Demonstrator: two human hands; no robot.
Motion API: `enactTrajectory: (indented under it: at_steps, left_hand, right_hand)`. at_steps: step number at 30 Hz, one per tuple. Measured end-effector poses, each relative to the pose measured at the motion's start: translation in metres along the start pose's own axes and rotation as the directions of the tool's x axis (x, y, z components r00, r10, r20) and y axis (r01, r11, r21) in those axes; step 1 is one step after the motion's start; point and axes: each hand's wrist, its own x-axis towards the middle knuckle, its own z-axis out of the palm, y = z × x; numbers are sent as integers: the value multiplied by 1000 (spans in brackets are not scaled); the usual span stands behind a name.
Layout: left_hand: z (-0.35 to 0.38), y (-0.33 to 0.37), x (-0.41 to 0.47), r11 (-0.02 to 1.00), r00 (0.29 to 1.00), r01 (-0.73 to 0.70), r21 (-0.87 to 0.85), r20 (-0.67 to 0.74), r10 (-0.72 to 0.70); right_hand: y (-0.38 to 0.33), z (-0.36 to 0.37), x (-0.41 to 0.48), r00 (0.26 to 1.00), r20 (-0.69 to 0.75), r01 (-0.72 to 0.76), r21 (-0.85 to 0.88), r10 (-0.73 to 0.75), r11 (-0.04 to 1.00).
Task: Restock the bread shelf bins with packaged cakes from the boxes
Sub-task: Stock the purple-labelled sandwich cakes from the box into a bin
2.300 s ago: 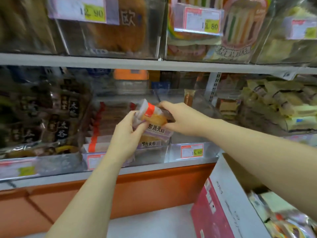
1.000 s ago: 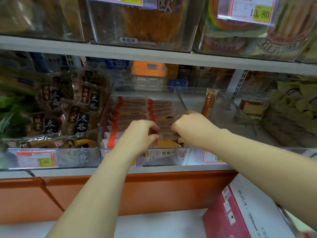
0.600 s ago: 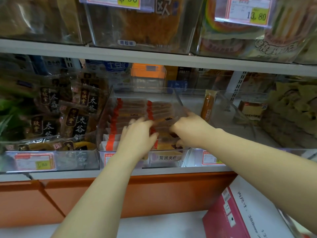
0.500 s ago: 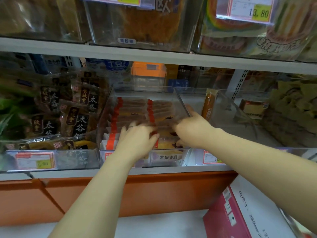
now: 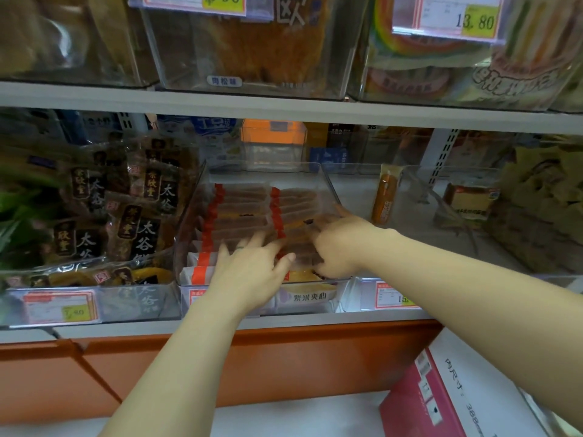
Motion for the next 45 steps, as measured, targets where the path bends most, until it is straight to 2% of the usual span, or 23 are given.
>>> enactTrajectory:
  at_steps: [7,10,12,15,18,20,23,27,31,36,41,45]
  left_hand:
    - [7,-6,9,998,1000,15,56,17,-16]
    - [7,-6,9,998,1000,9,58,17,-10]
    - [6,-5,7,999,1000,15,50,9,-16]
    - [3,2,-1,998,995,38,51,-90,-34]
    - [4,16,-14,1000,958,7,18,-286,-1]
    - [6,34,-24,995,924,-79,-66,-380,49]
    - [16,75,-35,965,877,-233,-117,-455,156]
    - [37,138,-41,915,882,-351,-201,-400,250]
    - [67,193,-44,850,883,-430,-304,-340,324]
    - [98,239,-42,835,905,-418,-358,-239,351]
    - [102,276,-22,849,901,-434,-301,-161,403]
    - [111,289,-10,888,913,-408,-212,-114,392]
  right_hand:
    - [-15,-20,11,969,247,-29,118,-1,993]
    - [-15,-25,10,960,280,-36,159,-10,987]
    - [-15,-23,5,976,218,-25,155,-10,988]
    - [-9,-15,-12,1000,-24,3,144,0,990]
    - [-2,-9,-57,945,-327,75,227,3,971]
    - [4,0,-96,892,-451,111,303,40,947]
    - [18,27,-150,852,-510,75,344,119,936]
    - [49,67,-212,836,-492,-29,398,240,917]
    - [81,109,-270,830,-423,-157,448,364,880]
    - [116,159,-315,850,-132,-400,468,510,788]
    - [151,216,-324,832,290,-555,464,474,691]
    - [176,256,-316,751,491,-635,354,442,687]
